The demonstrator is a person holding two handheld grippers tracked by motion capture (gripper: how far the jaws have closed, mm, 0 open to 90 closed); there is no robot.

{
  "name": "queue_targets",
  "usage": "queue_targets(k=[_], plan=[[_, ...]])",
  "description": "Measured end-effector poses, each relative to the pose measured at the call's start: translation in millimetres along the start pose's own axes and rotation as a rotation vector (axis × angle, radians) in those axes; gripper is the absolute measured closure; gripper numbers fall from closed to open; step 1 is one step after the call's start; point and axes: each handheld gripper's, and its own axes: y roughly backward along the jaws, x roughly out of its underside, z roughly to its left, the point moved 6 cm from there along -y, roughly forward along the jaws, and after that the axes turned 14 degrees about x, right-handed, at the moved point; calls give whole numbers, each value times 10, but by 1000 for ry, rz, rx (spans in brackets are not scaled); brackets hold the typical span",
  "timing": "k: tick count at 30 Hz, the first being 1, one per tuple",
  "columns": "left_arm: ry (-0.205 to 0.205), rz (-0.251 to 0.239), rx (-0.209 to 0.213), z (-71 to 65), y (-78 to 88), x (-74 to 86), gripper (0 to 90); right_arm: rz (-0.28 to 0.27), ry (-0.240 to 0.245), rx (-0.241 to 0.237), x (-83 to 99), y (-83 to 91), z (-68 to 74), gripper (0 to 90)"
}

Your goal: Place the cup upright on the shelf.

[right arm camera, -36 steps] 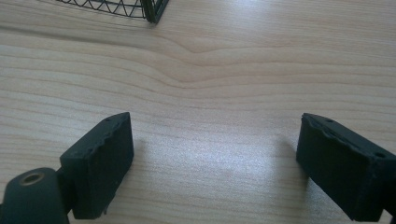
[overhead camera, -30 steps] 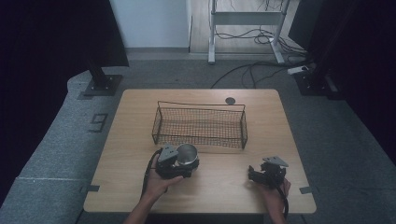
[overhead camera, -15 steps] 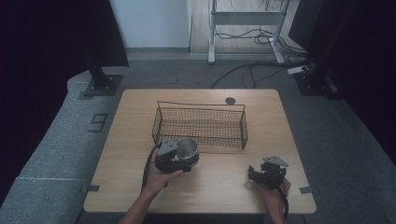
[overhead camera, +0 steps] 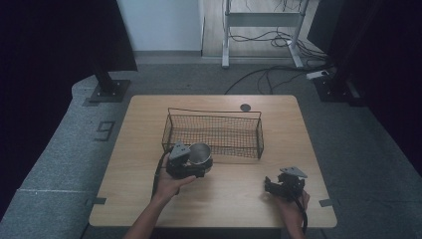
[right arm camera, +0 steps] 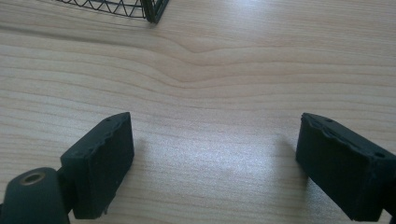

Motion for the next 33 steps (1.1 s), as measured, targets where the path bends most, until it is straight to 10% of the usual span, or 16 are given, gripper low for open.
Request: queue_targets(k=[33], plan=[[29,19,-5,183,-199,-261,179,1,-2,0,0,0,1,111]])
